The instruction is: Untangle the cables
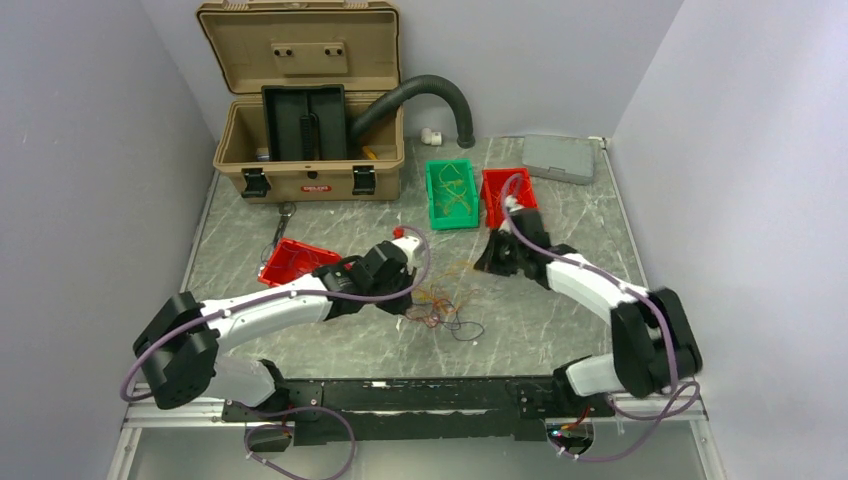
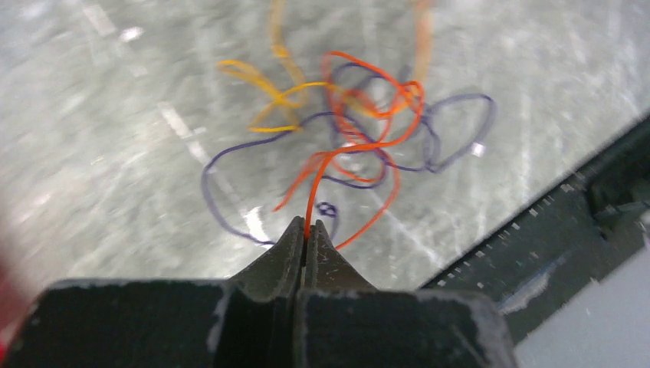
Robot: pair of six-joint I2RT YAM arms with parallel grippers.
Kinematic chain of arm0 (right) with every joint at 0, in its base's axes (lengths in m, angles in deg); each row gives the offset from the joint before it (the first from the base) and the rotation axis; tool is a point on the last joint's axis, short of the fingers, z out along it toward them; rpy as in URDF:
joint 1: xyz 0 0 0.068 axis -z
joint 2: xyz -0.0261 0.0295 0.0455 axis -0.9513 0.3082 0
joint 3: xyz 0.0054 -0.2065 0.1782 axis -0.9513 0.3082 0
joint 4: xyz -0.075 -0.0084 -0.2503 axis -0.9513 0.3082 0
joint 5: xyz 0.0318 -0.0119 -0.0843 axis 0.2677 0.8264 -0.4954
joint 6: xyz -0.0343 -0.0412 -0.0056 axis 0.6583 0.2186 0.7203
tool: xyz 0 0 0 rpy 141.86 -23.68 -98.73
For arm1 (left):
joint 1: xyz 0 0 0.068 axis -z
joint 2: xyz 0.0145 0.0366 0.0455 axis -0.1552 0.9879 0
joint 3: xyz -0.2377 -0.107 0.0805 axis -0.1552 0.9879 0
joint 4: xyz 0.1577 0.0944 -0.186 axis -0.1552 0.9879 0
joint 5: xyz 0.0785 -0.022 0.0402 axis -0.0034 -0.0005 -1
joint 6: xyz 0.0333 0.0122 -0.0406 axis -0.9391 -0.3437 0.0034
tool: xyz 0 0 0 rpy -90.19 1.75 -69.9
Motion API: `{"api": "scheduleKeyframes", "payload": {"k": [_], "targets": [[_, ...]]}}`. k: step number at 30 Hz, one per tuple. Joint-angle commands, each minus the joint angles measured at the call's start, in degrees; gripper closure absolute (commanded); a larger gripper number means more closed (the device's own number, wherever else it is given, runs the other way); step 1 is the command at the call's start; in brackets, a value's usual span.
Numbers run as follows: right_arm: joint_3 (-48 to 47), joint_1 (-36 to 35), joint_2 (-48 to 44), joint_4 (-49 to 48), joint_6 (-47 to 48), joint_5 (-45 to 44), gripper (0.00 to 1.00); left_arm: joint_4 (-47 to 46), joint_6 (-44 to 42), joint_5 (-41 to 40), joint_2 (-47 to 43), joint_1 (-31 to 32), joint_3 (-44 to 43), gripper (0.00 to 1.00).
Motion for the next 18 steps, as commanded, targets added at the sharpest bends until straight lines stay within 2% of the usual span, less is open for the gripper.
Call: {"api": "scheduleKeyframes", "payload": {"k": [1, 7, 11, 15, 18], "targets": [[-0.5, 7.8, -12.8, 3.9, -2.9, -8.6, 1.0, 5.2, 7.6, -12.2, -5.5, -3.9, 3.0, 1.0], [-3.1, 15.4, -24.0, 14.4, -4.2, -22.4, 1.0, 8.1, 15.6, -17.5, -16.6, -11.9, 10.3, 1.0], [-5.1, 18.5, -29.2, 18.1, -6.1, -29.0, 1.0, 8.1, 15.9, -18.9, -21.7, -13.5, 12.8, 1.0], [-6.9, 18.7, -32.5, 17.9, -4.3, -27.5, 1.0, 8.1, 14.3, -17.3, -21.6, -13.5, 12.4, 1.0], [-8.8, 18.7, -32.5, 15.9, -1.5, -18.7, 1.0, 5.7, 11.9, -13.2, -20.4, -13.5, 12.2, 1.0]]}}
